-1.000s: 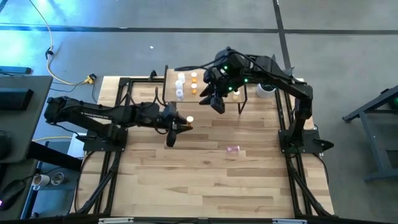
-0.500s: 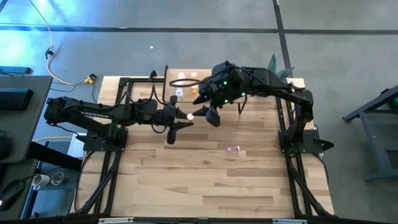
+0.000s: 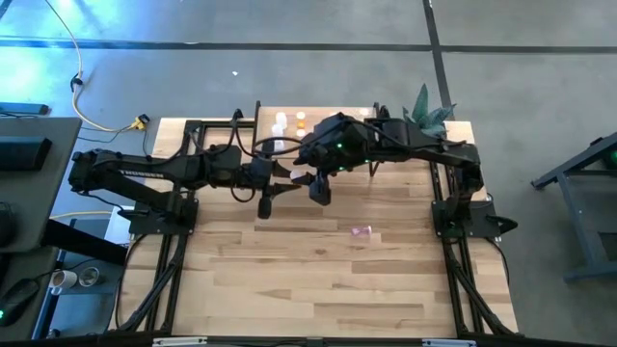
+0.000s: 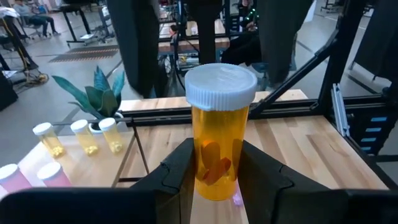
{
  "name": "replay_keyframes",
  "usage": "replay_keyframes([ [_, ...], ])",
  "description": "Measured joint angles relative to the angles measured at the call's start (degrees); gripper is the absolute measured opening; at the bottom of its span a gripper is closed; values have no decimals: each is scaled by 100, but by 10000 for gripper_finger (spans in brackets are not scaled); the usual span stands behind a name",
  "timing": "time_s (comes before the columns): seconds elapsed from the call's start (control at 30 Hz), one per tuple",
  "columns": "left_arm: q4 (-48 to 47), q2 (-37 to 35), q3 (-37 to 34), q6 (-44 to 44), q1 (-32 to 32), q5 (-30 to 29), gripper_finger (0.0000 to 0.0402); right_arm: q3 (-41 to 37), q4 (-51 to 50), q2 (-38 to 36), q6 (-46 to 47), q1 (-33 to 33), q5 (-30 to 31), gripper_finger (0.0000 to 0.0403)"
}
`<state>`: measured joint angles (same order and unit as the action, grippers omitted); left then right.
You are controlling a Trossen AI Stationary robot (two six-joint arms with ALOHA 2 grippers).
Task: Pick and place medicine bottles onto shelf by color
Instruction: Put the orange pill bottle aligned with the other orange pill bottles on the shelf
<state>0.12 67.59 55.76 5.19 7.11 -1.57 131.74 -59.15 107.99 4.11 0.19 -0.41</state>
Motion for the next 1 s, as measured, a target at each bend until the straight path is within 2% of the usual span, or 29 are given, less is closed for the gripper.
replay_keyframes([
  [0.3, -37, -4, 115, 0, 0, -36, 90, -1, 2, 101, 40, -3, 0, 209],
  [0.73, -123, -4, 115, 0, 0, -67, 90, -2, 23, 104, 60, -7, 0, 107],
  [1.0, -153, -4, 115, -2, 0, -62, 93, -2, 15, 104, 187, -7, -2, 102],
])
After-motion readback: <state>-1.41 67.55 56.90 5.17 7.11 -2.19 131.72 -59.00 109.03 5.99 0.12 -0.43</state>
